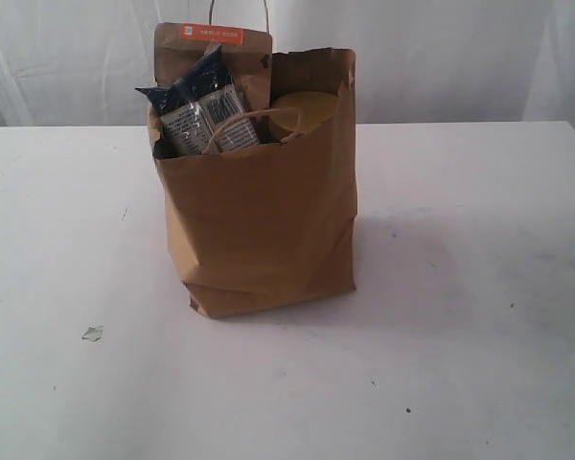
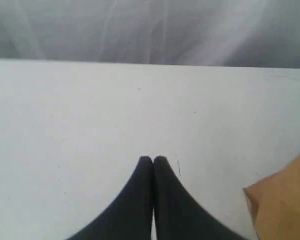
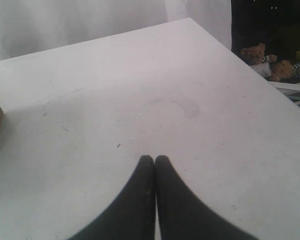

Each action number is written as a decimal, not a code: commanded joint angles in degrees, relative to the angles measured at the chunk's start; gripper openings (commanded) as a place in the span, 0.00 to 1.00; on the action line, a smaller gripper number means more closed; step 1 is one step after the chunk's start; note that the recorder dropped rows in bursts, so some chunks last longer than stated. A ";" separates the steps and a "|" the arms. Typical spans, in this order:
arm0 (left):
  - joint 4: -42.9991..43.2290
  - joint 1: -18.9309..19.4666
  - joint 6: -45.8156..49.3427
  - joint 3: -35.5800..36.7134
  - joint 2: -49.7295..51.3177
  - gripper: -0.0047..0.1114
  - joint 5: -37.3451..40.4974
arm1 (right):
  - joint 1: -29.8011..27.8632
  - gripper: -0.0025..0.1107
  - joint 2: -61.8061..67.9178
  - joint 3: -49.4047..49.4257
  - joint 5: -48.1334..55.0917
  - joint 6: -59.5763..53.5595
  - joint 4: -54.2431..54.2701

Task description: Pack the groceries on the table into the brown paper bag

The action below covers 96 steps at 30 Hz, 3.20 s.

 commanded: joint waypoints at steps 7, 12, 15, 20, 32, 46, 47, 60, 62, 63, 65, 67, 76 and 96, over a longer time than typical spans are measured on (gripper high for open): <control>0.23 0.49 -11.90 22.27 -15.73 0.04 -23.87 | 0.06 0.02 -0.01 0.01 -0.81 0.05 -0.61; 13.43 -1.49 -28.95 30.11 -25.85 0.04 -32.57 | 0.06 0.02 -0.01 0.01 -0.81 0.05 -0.61; 13.58 -2.53 -30.73 33.23 -32.38 0.04 -41.46 | 0.06 0.02 -0.01 0.01 -0.81 0.05 -0.61; 21.26 -3.50 -20.98 33.49 -40.29 0.04 -34.34 | 0.06 0.02 -0.01 0.01 -0.81 0.05 -0.61; 19.10 -8.26 -11.17 33.49 -56.03 0.04 -20.86 | 0.06 0.02 -0.01 0.01 -0.81 0.05 -0.61; 24.84 -8.12 -10.94 33.49 -56.12 0.04 -10.01 | 0.06 0.02 -0.01 0.01 -0.81 0.05 -0.61; 24.84 -8.12 -10.94 33.62 -56.02 0.04 -7.73 | 0.06 0.02 -0.01 0.01 -0.81 0.05 -0.61; 27.13 -8.04 -10.98 64.33 -55.69 0.04 -46.08 | 0.06 0.02 -0.01 0.01 -0.81 0.05 -0.61; 26.26 -8.04 -10.98 69.14 -56.34 0.04 -53.19 | 0.06 0.02 -0.01 0.01 -0.81 0.05 -0.61; 25.10 -8.04 -10.98 71.12 -57.22 0.04 -54.19 | 0.06 0.02 -0.01 0.01 -0.81 0.05 -0.61; 23.44 -8.04 -10.98 73.92 -59.15 0.04 -53.18 | 0.06 0.02 -0.01 0.01 -0.81 0.05 -0.61; 22.36 -8.04 -11.33 73.92 -61.49 0.04 -46.35 | 0.06 0.02 -0.01 0.01 -0.81 0.05 -0.61; 28.03 -8.04 -21.28 73.92 -70.53 0.04 -13.36 | 0.06 0.02 -0.01 0.01 -0.81 0.05 -0.61; 33.67 -8.04 -21.40 73.92 -77.43 0.04 -14.88 | 0.06 0.02 -0.36 0.01 -0.93 0.06 -0.39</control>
